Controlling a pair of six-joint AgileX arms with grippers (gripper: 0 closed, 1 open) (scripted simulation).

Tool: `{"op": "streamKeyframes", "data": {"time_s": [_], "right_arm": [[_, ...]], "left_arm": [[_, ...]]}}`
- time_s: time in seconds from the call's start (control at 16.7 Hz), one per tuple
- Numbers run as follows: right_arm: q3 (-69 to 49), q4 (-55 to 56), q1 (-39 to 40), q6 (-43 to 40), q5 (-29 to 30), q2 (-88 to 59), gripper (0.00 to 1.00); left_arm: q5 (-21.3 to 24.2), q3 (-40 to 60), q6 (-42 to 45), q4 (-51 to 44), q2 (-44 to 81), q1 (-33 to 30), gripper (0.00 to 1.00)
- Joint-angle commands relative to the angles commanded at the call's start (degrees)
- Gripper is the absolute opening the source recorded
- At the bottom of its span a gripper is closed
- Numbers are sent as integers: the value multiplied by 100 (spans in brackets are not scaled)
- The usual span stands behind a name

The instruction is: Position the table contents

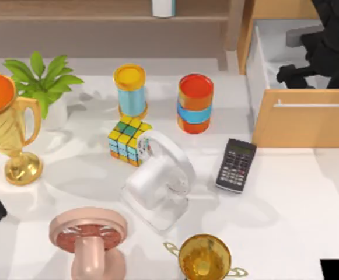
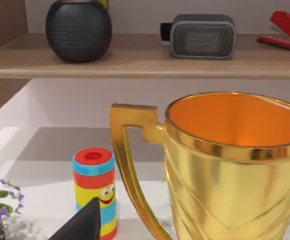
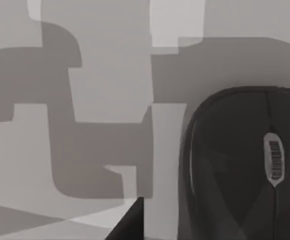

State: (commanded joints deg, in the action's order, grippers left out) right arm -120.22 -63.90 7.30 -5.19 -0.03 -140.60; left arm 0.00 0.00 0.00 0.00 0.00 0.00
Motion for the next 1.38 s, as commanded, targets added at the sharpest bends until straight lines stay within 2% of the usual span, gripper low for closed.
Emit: {"op": "streamKeyframes", "data": {"time_s": [0.42, 1.08, 1.38], "right_arm": [[0, 0, 0, 0, 0, 0, 2], [-12, -10, 1, 24, 6, 56, 0], [261, -37, 107, 453, 158, 1047, 0]], "left_arm": [[0, 0, 0, 0, 0, 0, 100], [0, 0, 0, 0, 0, 0, 100], [0, 0, 0, 0, 0, 0, 100]]}}
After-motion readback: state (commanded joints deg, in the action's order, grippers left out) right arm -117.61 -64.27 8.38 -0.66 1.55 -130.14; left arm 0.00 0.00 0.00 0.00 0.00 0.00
